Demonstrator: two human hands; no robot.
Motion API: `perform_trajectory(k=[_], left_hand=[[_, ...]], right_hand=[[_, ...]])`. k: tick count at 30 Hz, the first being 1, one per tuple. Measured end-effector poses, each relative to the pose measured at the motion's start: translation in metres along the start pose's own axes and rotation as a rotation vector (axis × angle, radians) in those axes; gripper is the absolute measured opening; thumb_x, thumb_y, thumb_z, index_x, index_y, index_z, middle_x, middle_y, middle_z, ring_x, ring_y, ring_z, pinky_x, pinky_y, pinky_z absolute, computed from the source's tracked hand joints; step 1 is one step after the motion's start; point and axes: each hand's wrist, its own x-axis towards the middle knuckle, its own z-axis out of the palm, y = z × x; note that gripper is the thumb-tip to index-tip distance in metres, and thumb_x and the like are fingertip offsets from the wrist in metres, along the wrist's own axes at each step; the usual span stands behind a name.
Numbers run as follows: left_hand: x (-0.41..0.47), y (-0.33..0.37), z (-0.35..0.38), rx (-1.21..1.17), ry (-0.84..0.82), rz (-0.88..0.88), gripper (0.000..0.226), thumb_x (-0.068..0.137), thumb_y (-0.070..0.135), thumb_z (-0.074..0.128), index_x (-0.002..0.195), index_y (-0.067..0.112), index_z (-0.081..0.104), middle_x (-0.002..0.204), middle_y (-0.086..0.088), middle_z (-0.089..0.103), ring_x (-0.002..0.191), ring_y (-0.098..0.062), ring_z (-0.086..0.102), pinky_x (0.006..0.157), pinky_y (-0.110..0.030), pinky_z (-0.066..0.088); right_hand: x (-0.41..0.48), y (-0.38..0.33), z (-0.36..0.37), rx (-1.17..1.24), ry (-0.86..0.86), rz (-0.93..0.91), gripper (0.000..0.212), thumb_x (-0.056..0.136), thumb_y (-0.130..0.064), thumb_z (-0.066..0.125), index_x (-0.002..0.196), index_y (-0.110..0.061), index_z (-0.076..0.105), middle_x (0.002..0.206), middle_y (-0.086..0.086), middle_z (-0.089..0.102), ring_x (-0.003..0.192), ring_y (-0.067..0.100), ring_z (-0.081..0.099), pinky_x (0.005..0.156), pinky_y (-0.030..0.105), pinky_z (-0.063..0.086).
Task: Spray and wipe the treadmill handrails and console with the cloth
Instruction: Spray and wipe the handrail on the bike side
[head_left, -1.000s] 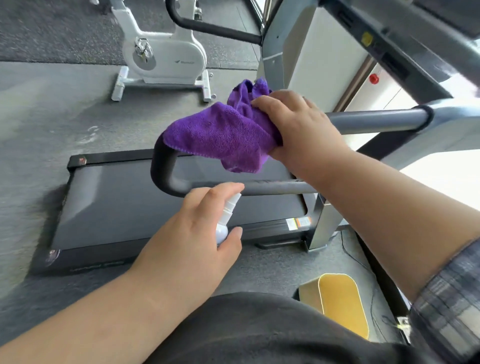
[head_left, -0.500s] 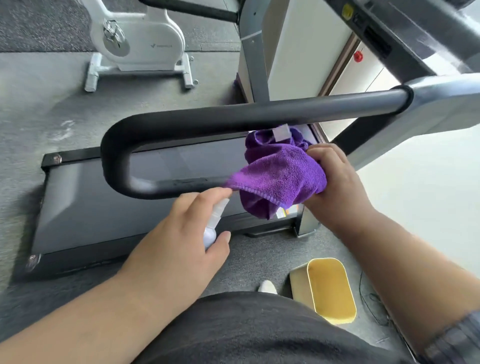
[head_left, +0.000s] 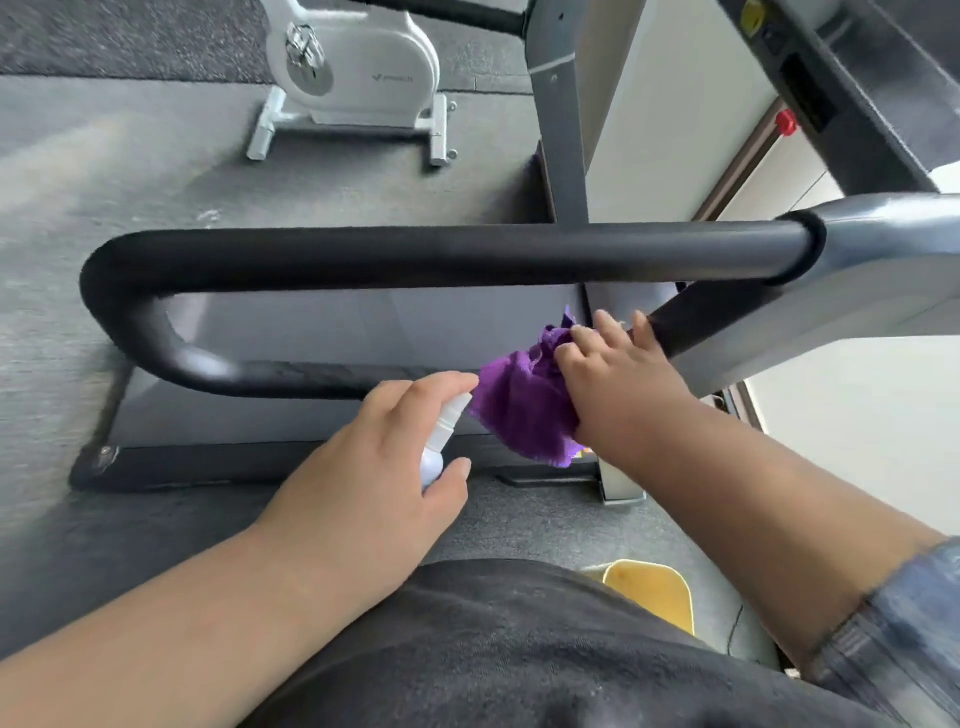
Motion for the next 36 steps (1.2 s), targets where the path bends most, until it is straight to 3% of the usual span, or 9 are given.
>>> perform_trajectory(k=[2,4,6,9,15,21,26,36], left_hand=[[0.001,0.005,0.006,0.005,0.023,-0.047,0.058,0.088,0.044,0.056,0.129,0.059,0.017,0.129,0.023,0.036,0.099,-0.005,0.051,0.078,-0.025,0.040],[0.000,0.007,0.010,0.004,0.048,-0.088,0.057,0.088,0.044,0.056,0.129,0.059,0.018,0.129,0.023,0.036,0.100,-0.005,0.051,0.079,-0.026,0.040],[-0.002,0.009,0.013,-0.015,0.078,-0.132,0.057,0.088,0.044,0.056,0.129,0.059,0.020,0.130,0.023,0.036,0.103,-0.003,0.049,0.082,-0.026,0.040],[-0.008,0.009,0.017,-0.033,0.115,-0.188,0.058,0.088,0.043,0.056,0.130,0.057,0.020,0.131,0.023,0.035,0.106,-0.002,0.047,0.083,-0.025,0.037],[-0.022,-0.005,0.018,-0.046,0.158,-0.269,0.058,0.087,0.043,0.056,0.131,0.057,0.020,0.130,0.022,0.035,0.108,-0.004,0.048,0.085,-0.027,0.039],[-0.034,-0.027,0.012,-0.069,0.188,-0.284,0.056,0.087,0.042,0.057,0.128,0.057,0.023,0.115,0.028,0.030,0.101,0.001,0.043,0.080,-0.024,0.034],[-0.041,-0.047,0.000,-0.083,0.161,-0.270,0.057,0.086,0.045,0.056,0.129,0.057,0.022,0.125,0.023,0.036,0.104,-0.006,0.050,0.086,-0.033,0.044],[-0.057,-0.106,-0.031,-0.085,0.111,-0.217,0.058,0.085,0.042,0.058,0.129,0.058,0.023,0.116,0.027,0.032,0.102,0.000,0.042,0.078,-0.024,0.035]], right_hand=[[0.005,0.000,0.004,0.009,-0.131,-0.047,0.112,0.064,-0.077,0.065,0.151,-0.020,0.026,0.147,0.006,0.037,0.140,0.033,0.028,0.115,0.058,0.014],[0.011,-0.002,0.007,0.053,-0.165,-0.068,0.130,0.054,-0.090,0.059,0.156,-0.022,0.015,0.147,0.008,0.036,0.137,0.035,0.032,0.113,0.056,0.022],[0.021,-0.005,0.013,0.091,-0.117,-0.057,0.122,0.056,-0.093,0.054,0.150,-0.021,0.028,0.140,0.007,0.044,0.128,0.033,0.040,0.106,0.049,0.035],[0.039,-0.014,0.022,0.159,-0.052,-0.016,0.085,0.065,-0.086,0.058,0.123,-0.023,0.050,0.118,0.001,0.055,0.112,0.027,0.052,0.091,0.041,0.046],[0.058,-0.027,0.028,0.176,0.001,-0.099,0.047,0.075,-0.061,0.067,0.103,-0.026,0.052,0.100,-0.003,0.058,0.094,0.025,0.057,0.070,0.035,0.039],[0.064,-0.043,0.021,0.181,0.012,-0.126,0.042,0.075,-0.051,0.066,0.107,-0.025,0.055,0.099,-0.003,0.058,0.092,0.025,0.057,0.071,0.036,0.044],[0.075,-0.078,0.005,0.193,0.016,-0.131,0.042,0.075,-0.050,0.067,0.106,-0.024,0.054,0.101,-0.002,0.058,0.094,0.026,0.057,0.070,0.036,0.039],[0.108,-0.176,-0.033,0.198,0.099,-0.158,0.043,0.079,-0.048,0.067,0.110,-0.022,0.053,0.104,0.001,0.058,0.097,0.028,0.056,0.070,0.036,0.038]])
